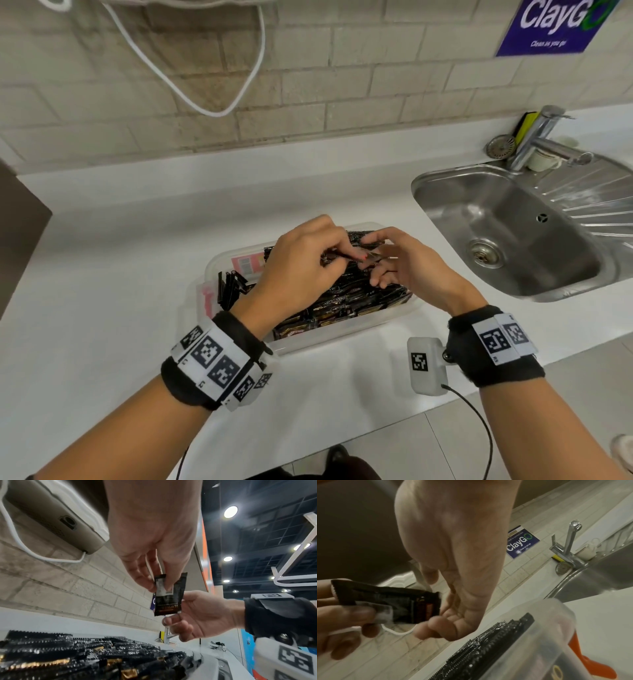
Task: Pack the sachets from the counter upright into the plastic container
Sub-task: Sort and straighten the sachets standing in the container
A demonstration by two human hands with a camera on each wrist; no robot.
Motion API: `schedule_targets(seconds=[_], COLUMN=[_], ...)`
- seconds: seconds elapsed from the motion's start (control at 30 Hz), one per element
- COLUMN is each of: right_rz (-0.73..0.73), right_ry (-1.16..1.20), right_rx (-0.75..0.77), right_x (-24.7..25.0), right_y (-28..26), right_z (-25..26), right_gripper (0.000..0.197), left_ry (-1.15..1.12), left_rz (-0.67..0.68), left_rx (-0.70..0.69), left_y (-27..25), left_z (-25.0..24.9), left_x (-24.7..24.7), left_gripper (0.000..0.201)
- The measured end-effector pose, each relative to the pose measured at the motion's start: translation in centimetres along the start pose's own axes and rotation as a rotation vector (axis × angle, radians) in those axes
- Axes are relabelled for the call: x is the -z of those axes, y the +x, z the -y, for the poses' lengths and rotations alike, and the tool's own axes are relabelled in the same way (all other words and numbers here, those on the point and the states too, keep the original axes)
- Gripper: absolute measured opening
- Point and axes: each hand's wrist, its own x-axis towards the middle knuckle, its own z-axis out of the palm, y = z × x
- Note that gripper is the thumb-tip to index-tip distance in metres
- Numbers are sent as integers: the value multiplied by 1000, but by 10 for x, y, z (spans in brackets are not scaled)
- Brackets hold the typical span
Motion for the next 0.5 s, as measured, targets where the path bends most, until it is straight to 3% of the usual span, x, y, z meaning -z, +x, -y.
schedule_targets(seconds=[0.13, 0.2, 0.37, 0.5], right_rz=[-41, -59, 0, 24], right_ry=[-138, -131, -104, -108], right_rx=[108, 162, 236, 291], right_x=[-4, -2, 3, 5], right_y=[0, -2, -8, -10], right_z=[-3, 0, 8, 3], right_gripper=[25, 34, 49, 44], left_ry=[84, 71, -56, -31], left_rz=[190, 284, 133, 186], left_rx=[-18, -8, 82, 102], left_y=[-4, -5, 2, 11], left_z=[-5, -6, -6, -7], left_x=[-6, -5, 0, -5], left_gripper=[5, 19, 33, 33])
